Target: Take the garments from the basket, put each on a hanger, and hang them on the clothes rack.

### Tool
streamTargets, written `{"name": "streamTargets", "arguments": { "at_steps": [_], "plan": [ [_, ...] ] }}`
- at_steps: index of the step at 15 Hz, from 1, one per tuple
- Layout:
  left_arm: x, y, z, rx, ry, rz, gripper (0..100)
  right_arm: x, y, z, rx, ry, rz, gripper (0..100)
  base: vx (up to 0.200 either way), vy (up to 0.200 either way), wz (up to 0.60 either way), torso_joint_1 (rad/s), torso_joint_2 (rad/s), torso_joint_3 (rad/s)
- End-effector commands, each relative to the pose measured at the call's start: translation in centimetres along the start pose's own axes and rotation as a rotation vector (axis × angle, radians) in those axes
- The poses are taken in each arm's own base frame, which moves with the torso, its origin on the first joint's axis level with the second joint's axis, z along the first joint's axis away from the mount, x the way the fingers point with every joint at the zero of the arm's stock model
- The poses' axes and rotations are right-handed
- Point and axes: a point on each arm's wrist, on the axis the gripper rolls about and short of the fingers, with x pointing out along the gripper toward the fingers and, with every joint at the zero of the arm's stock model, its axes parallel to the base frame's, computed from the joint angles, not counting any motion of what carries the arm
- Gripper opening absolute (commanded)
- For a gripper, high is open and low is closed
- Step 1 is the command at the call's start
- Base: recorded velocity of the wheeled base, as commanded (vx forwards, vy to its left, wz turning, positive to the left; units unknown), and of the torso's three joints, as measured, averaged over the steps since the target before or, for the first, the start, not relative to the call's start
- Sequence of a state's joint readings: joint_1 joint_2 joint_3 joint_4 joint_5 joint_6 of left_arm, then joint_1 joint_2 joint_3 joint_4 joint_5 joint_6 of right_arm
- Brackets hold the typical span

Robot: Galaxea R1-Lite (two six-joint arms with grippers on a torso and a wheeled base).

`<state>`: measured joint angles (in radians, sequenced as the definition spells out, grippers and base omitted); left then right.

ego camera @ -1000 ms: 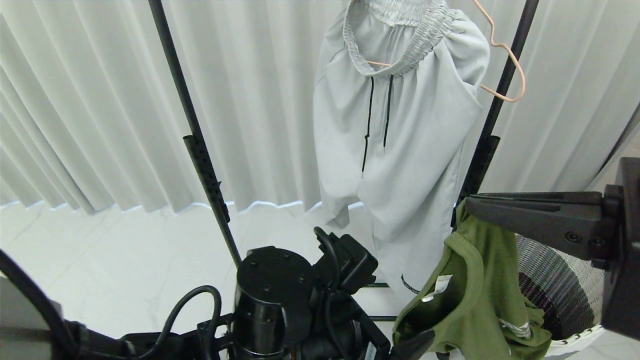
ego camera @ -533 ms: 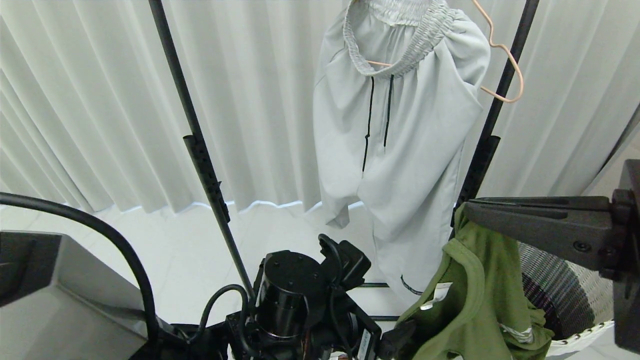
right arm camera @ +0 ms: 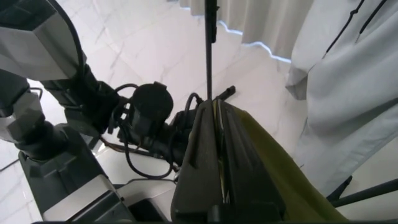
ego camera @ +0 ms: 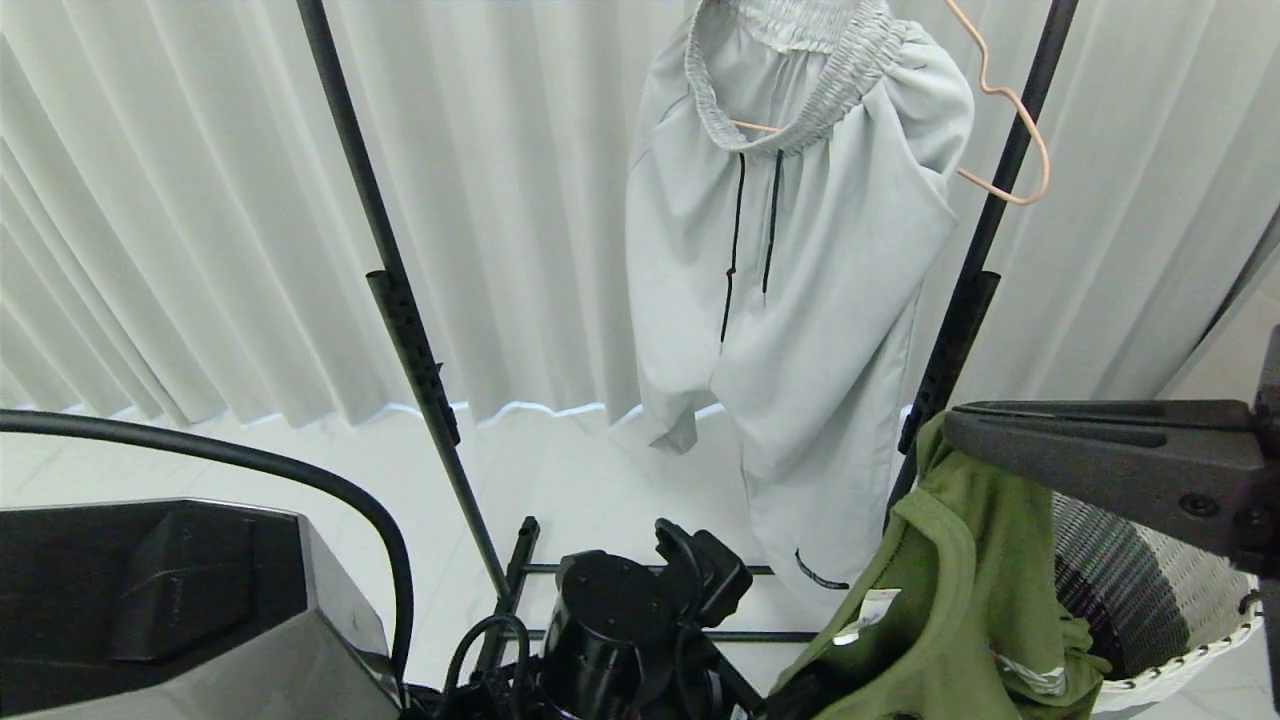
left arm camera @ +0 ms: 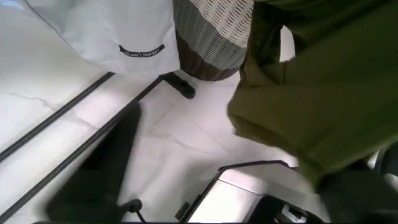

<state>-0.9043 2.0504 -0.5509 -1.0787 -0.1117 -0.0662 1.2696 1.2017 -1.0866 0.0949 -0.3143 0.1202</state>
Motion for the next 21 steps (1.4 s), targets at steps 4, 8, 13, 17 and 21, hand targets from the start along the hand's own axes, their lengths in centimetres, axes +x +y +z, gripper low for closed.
{"name": "streamTargets", "arguments": {
  "at_steps": [4, 8, 13, 17, 21],
  "plan": [
    [-0.4, 0.7, -1.3, 0.267, -0.073, 0.119, 0, -0.2, -0.3, -0.9, 0.039, 0.021, -0.007, 0, 0.0, 0.0, 0.0, 0.0, 0.0, 0.0],
    [-3.9, 1.4, 2.0, 0.26, -0.129, 0.182, 0, -0.2, -1.1, -2.5, 0.035, 0.057, -0.055, 0, 0.0, 0.0, 0.0, 0.0, 0.0, 0.0],
    [-16.7, 1.9, 11.2, 0.057, -0.046, 0.29, 0, 2.0, -2.1, -2.5, 0.043, 0.022, -0.135, 0, 0.0, 0.0, 0.0, 0.0, 0.0, 0.0],
    [-24.0, -0.2, 19.1, -0.078, -0.088, 0.266, 0, 2.5, -3.1, -2.0, 0.013, -0.015, -0.187, 0, 0.0, 0.0, 0.0, 0.0, 0.0, 0.0],
    [-24.0, -0.8, 21.0, -0.053, -0.131, 0.258, 0, 2.4, -4.9, -1.2, -0.009, -0.07, -0.279, 0, 0.0, 0.0, 0.0, 0.0, 0.0, 0.0]
  ]
}}
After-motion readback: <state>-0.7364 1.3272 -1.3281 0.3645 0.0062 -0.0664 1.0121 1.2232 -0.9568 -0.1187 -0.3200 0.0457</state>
